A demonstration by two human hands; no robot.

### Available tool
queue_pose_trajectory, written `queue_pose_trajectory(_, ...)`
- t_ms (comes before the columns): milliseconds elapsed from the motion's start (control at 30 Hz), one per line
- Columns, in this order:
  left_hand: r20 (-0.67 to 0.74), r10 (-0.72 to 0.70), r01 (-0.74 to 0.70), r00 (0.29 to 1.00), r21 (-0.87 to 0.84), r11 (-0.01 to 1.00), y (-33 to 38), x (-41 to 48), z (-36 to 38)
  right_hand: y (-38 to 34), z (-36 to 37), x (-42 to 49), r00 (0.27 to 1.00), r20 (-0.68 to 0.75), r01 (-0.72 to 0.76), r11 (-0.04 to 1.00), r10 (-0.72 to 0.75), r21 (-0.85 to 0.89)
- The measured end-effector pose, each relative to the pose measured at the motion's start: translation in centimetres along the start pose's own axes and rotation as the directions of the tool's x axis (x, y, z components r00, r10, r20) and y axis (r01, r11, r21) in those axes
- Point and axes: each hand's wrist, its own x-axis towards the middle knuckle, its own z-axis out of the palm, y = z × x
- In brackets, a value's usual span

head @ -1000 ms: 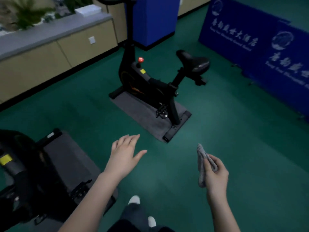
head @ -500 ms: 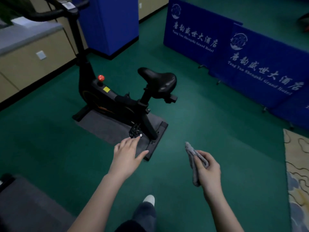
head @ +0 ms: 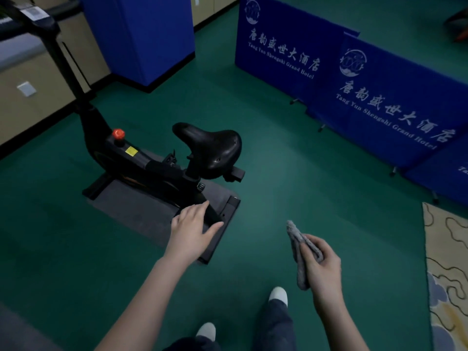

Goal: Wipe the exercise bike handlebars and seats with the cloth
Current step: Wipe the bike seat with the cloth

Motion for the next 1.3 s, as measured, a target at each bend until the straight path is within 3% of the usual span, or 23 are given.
queue_pose_trajectory(233,-0.117,-0.184,0.177,0.976,-0.063,0.982,6.4,5.7,2.2,-1.4,-4.8,12.5,0.995,0.093,0.045,0.998,-0.042,-0.033)
queue_pose_trajectory(533,-0.191,-0.437,0.415,0.879,-0.147,0.898,10.9,9.7,3.9,-2.8,-6.7,24.3,0.966,0.252,0.061,0.998,-0.052,-0.030)
queue_pose_trajectory(1033,-0.201,-0.671,0.591,0.714,-0.342,0.731,6.7,18.1,3.7,-9.1,6.4,31.6,0.832,0.541,0.153,0.988,-0.125,-0.007)
queue_pose_trajectory(1300,-0.135,-0.729,0.619,0.671,-0.438,0.651,4.6,20.5,4.5,-9.7,12.6,32.0,0.734,0.651,0.256,0.967,-0.193,-0.002)
